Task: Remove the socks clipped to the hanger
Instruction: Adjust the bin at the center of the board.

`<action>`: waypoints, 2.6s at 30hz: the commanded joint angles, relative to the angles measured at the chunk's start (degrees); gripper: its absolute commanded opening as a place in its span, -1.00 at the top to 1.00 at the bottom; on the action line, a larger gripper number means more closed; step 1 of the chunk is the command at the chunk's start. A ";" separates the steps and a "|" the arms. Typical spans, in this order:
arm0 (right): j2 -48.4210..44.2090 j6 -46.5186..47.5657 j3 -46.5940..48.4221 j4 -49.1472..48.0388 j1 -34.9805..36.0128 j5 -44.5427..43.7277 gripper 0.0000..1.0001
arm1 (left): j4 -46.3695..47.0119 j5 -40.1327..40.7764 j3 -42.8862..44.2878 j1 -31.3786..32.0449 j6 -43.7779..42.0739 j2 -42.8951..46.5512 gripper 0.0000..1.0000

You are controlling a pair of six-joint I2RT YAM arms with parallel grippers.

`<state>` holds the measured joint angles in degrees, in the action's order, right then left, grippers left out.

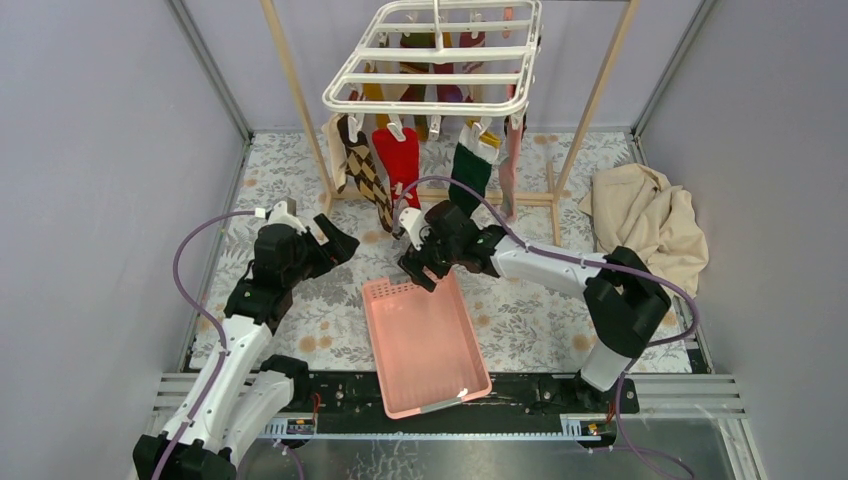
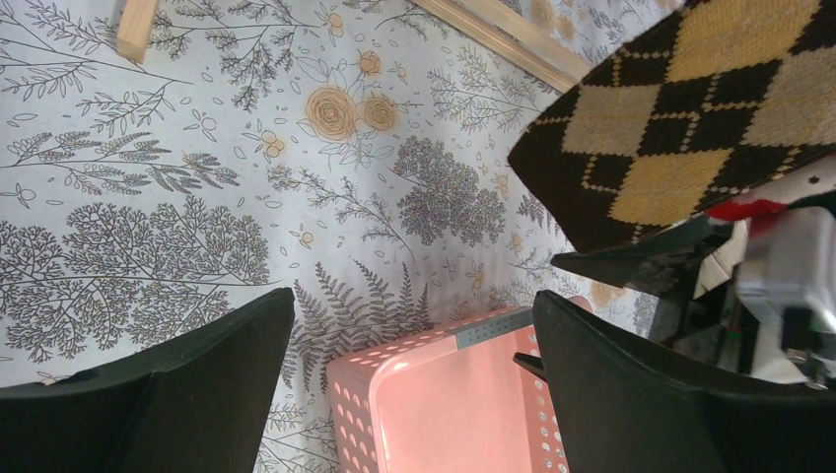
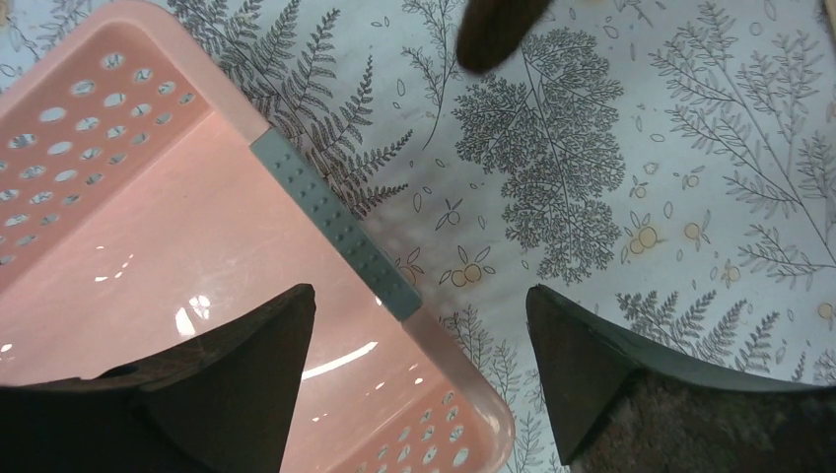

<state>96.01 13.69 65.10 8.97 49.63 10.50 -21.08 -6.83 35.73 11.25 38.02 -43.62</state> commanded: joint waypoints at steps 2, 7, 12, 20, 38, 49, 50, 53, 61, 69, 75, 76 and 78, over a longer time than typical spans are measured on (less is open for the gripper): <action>1.91 2.73 1.70 0.19 0.34 1.12 -0.70 | -1.44 -0.08 0.76 0.36 -1.29 0.88 -0.98; 2.03 2.29 -1.17 -0.40 0.34 -0.95 -0.66 | -0.51 -0.74 1.09 0.52 -1.25 -0.04 -0.98; -0.13 -0.76 -4.75 -1.83 0.36 -2.15 -0.28 | -0.63 -0.36 2.54 0.77 -1.40 -1.39 -0.98; -4.70 -6.38 -9.55 -2.26 0.38 -5.84 0.23 | -0.51 0.74 4.06 1.55 -1.33 -3.24 -0.98; -22.10 -30.79 -18.80 5.58 0.34 -30.28 1.00 | -1.49 1.72 9.52 2.59 -2.12 -7.35 -0.98; -26.29 -56.11 -23.56 11.52 -7.00 -32.29 1.00 | -2.99 4.63 12.47 4.28 -2.03 -9.52 -0.98; -27.12 -58.49 -25.15 10.65 -7.00 -31.69 1.00 | -2.99 4.98 12.64 4.43 -1.94 -9.68 -0.98; -30.08 -64.77 -29.15 8.28 -7.00 -29.72 1.00 | -2.90 5.73 12.98 4.92 -1.77 -10.57 -0.98; -38.09 -68.61 -34.93 7.57 -5.60 -29.57 -0.42 | -2.67 9.08 13.20 6.87 -1.46 -12.35 -0.98; -46.32 -53.05 -32.45 3.68 -5.64 -32.70 -0.80 | -3.78 8.84 15.20 8.00 -1.30 -8.93 -0.98; -47.70 -33.96 -28.54 -8.20 -5.76 -29.54 -0.79 | 4.78 -8.27 16.07 10.31 0.78 -7.78 -0.98; -47.53 -31.89 -28.07 -10.34 -5.89 -29.89 -0.80 | 4.85 -7.57 16.72 11.54 0.82 -7.40 -0.98; -47.12 -28.00 -27.75 -14.41 -6.36 -29.62 -0.81 | 5.40 -5.90 17.68 13.98 0.64 -6.46 -0.98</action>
<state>48.99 -27.51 33.93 6.50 43.55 -19.38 -20.93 -9.15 50.41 21.85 38.02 -51.81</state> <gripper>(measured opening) 0.900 0.989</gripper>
